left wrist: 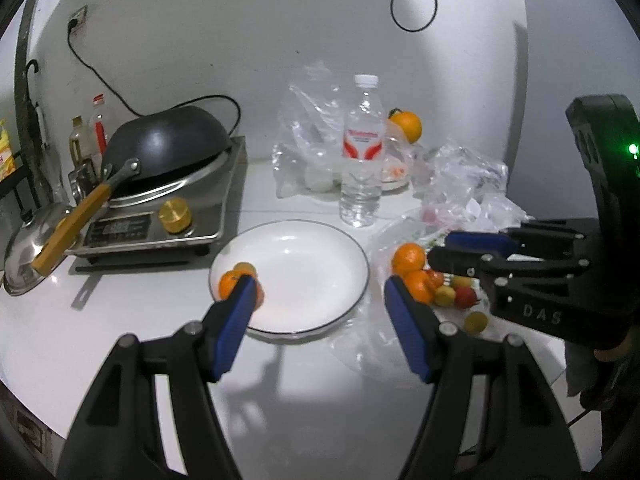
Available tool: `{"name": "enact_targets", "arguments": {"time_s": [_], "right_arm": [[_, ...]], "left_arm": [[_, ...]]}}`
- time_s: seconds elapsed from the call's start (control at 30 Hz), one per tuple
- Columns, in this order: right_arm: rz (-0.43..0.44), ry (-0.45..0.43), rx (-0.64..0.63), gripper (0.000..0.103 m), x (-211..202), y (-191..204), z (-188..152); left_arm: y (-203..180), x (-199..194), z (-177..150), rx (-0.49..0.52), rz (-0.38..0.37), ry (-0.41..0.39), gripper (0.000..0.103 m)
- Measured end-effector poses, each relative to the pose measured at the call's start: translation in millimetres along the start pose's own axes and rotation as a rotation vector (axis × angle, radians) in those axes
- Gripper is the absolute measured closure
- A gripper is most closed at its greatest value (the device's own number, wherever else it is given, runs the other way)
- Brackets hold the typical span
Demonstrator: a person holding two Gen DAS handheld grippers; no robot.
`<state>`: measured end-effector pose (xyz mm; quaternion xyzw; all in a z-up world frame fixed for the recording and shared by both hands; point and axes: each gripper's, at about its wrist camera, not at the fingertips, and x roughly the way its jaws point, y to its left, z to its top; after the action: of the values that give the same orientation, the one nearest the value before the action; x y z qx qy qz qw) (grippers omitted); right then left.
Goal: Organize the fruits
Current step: 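Move both open tools back over the fruit bag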
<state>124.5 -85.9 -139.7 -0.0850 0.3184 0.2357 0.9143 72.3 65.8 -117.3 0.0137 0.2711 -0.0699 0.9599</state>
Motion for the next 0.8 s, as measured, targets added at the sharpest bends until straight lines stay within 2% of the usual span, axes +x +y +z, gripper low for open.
{"name": "enact_targets", "arguments": {"time_s": [0.47,0.8], "right_arm": [[-0.023,0.002,0.056,0.079,-15.0,-34.0,-25.5],[-0.044,0.053,0.093,0.079,-11.9,-55.6,-51.7]], "left_arm": [[-41.0,6.8,1.3,0.062,-0.040,0.023,0.035],[-63.9,20.4,-5.7,0.088,-0.081,0.061,0.035]]}}
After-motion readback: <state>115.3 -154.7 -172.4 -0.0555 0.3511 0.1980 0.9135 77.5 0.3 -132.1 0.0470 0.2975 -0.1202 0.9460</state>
